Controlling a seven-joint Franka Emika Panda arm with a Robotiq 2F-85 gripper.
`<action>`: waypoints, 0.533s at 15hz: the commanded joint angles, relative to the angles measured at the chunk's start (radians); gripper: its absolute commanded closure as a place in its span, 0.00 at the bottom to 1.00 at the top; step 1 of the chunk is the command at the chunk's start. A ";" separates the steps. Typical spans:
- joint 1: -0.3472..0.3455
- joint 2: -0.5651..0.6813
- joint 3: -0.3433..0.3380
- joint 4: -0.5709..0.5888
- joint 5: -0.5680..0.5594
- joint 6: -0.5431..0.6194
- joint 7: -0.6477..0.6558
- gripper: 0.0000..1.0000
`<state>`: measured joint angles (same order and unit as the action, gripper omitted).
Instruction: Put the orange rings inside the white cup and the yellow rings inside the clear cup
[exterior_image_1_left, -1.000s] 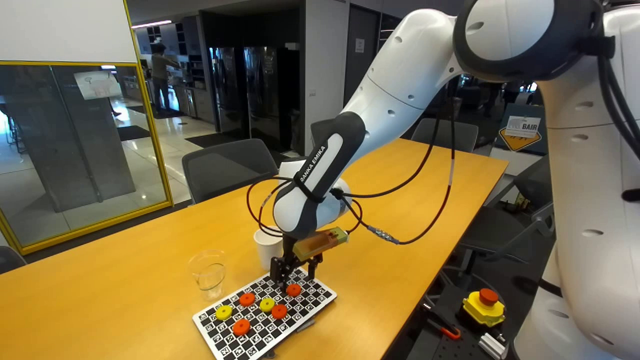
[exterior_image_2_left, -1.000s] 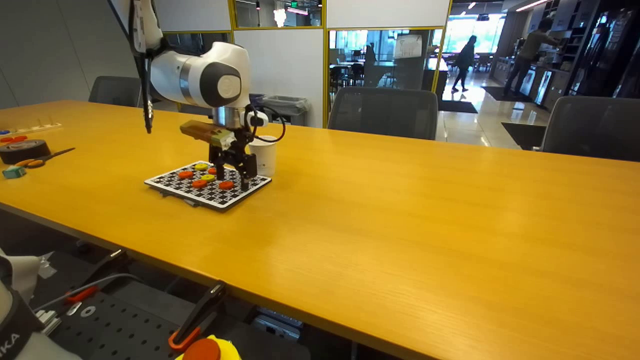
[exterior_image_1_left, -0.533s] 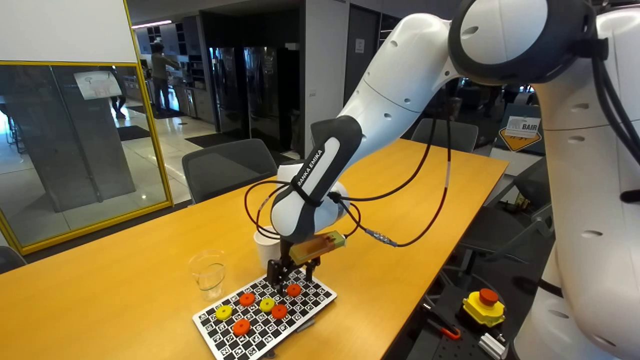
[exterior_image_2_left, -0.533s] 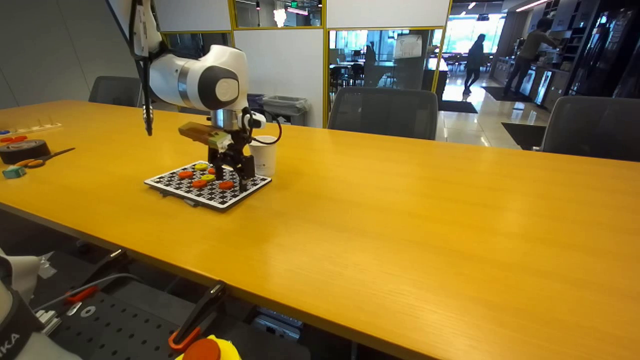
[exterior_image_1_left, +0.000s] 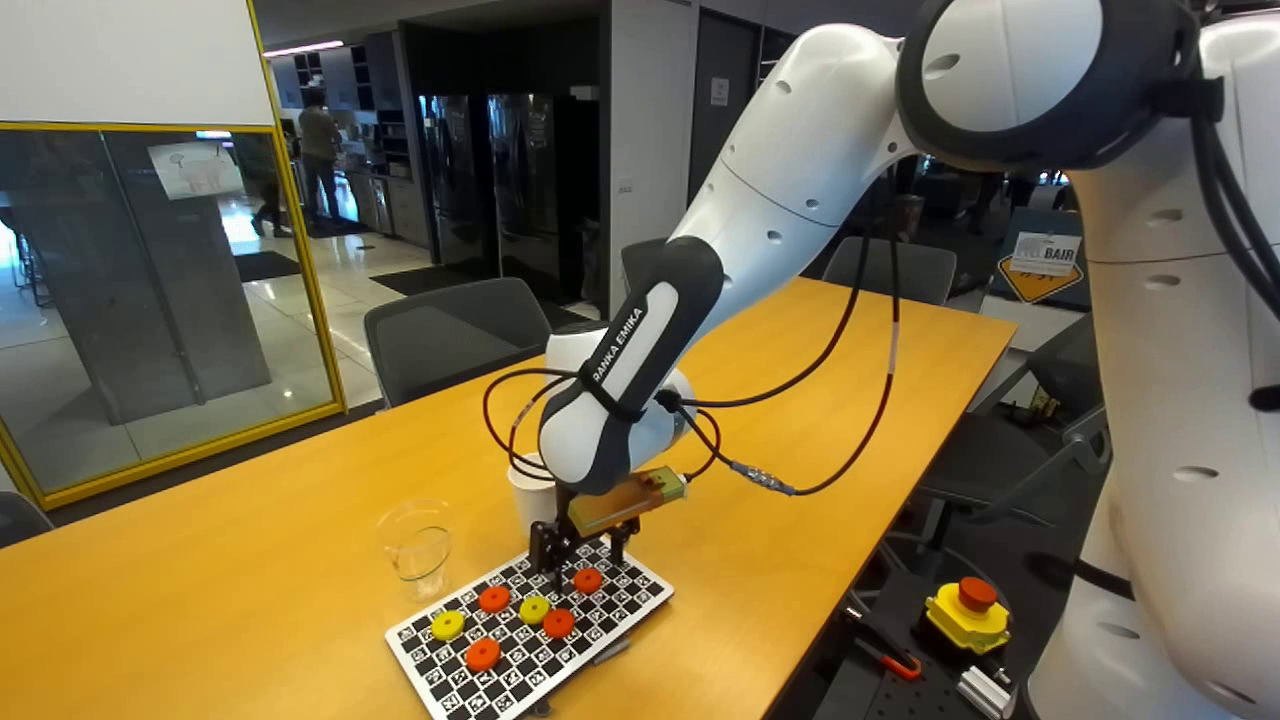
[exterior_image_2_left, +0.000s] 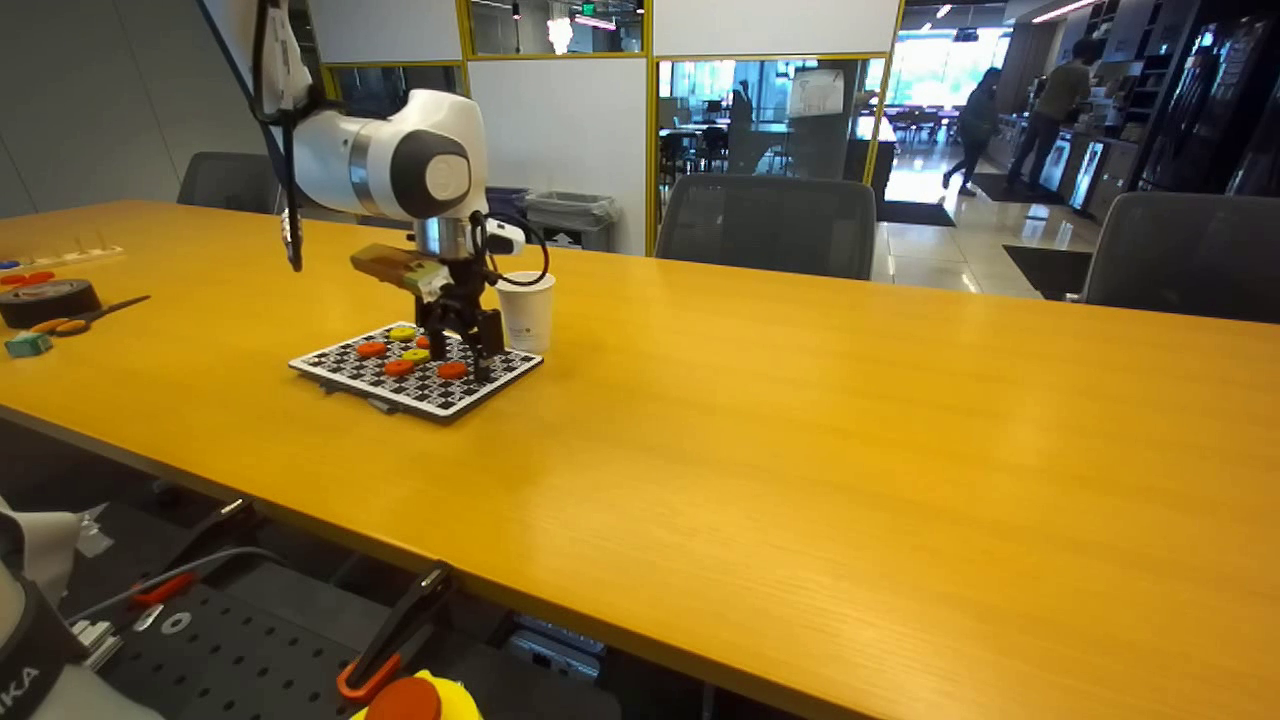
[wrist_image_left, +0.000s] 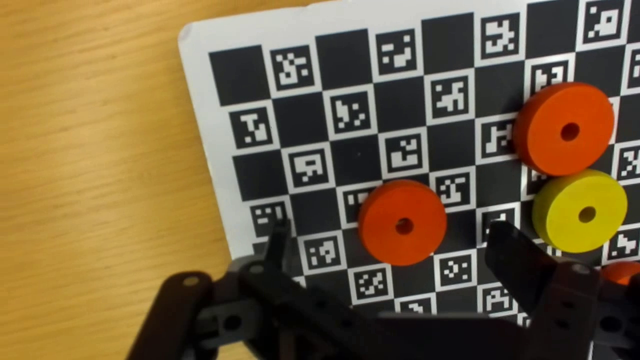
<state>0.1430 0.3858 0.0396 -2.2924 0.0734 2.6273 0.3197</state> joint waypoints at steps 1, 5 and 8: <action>0.055 -0.037 -0.048 -0.020 -0.059 0.008 0.095 0.00; 0.080 -0.046 -0.071 -0.025 -0.099 0.008 0.154 0.00; 0.075 -0.043 -0.061 -0.026 -0.084 0.001 0.149 0.00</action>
<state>0.2035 0.3717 -0.0128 -2.2977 0.0012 2.6270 0.4388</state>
